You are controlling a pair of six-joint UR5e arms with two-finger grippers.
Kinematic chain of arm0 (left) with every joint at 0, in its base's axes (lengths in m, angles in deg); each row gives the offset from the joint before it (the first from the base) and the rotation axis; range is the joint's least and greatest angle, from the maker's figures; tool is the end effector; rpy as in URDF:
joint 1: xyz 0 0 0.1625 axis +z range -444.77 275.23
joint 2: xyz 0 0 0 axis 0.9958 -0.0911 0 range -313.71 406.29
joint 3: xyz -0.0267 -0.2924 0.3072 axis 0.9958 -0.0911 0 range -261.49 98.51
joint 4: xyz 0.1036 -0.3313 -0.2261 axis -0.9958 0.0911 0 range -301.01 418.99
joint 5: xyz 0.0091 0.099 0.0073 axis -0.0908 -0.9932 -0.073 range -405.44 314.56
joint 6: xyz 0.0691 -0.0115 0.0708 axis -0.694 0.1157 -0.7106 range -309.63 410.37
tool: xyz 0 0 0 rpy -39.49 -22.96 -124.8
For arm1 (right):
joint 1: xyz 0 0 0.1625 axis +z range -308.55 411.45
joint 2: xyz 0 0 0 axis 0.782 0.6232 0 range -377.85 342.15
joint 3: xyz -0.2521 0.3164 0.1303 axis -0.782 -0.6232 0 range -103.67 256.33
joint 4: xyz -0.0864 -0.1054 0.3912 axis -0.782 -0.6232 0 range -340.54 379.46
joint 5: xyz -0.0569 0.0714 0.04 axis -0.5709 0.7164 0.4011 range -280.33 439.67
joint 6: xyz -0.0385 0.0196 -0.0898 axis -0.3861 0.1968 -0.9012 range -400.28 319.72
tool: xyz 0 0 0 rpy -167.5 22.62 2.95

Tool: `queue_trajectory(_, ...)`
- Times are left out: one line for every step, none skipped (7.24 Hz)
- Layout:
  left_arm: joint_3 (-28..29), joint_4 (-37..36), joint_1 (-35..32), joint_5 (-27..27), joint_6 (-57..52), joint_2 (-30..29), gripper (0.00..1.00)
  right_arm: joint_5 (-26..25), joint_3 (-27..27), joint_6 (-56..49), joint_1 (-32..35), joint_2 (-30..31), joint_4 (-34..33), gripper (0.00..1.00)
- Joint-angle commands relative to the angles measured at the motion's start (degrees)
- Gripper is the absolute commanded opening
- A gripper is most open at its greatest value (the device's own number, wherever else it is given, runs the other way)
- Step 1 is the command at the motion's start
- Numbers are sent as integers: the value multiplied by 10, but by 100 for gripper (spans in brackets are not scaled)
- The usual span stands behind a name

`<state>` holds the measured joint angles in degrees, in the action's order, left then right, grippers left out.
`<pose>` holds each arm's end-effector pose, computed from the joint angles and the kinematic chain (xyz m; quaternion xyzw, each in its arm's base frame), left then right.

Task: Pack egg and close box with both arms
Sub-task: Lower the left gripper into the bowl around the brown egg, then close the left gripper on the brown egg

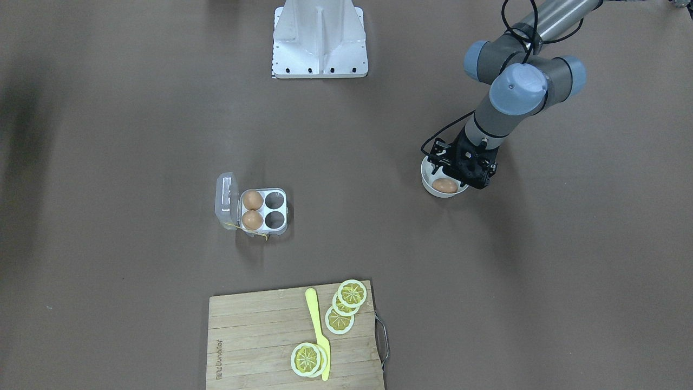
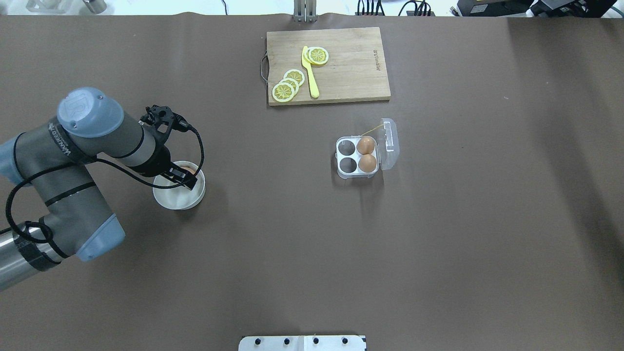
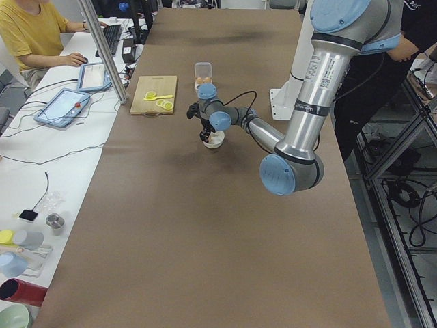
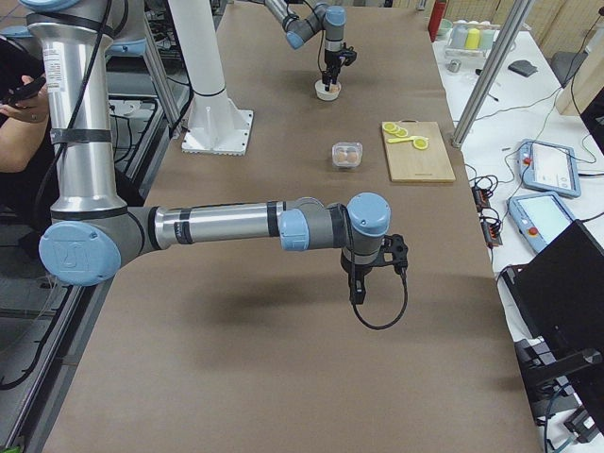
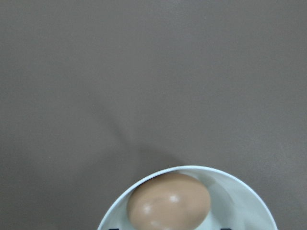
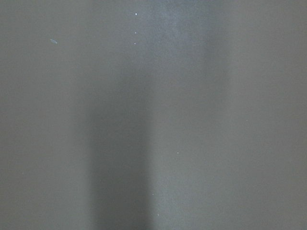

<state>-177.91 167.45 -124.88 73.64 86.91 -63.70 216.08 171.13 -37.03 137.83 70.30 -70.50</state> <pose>0.4261 -0.4700 0.3787 0.1103 0.4221 0.1992 0.8775 0.0287 -0.5131 0.5985 0.0299 -0.3959 -0.0259 0.9175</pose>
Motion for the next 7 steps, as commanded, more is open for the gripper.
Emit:
queue_trajectory(0, 0, 1, 0, 2, -12, 76, 0, -1, 0, 0, 0, 0, 100)
queue_trajectory(1, 0, 1, 0, -1, -12, 75, 0, -1, 0, 0, 1, 1, 100)
queue_trajectory(1, 1, 1, 0, -1, -13, 75, 0, -1, 0, -1, 1, 1, 100)
queue_trajectory(0, 1, 1, 0, -4, -15, 75, 0, -1, 0, 0, 1, 1, 100)
queue_trajectory(10, 4, 1, -6, -6, -17, 75, 0, -1, 0, 0, 1, 0, 100)
queue_trajectory(16, 11, 1, -9, -7, -20, 75, 0, -1, 0, 0, 1, 0, 100)
queue_trajectory(17, 11, 1, -9, -13, -20, 75, 0, 0, 0, 0, 1, 1, 100)
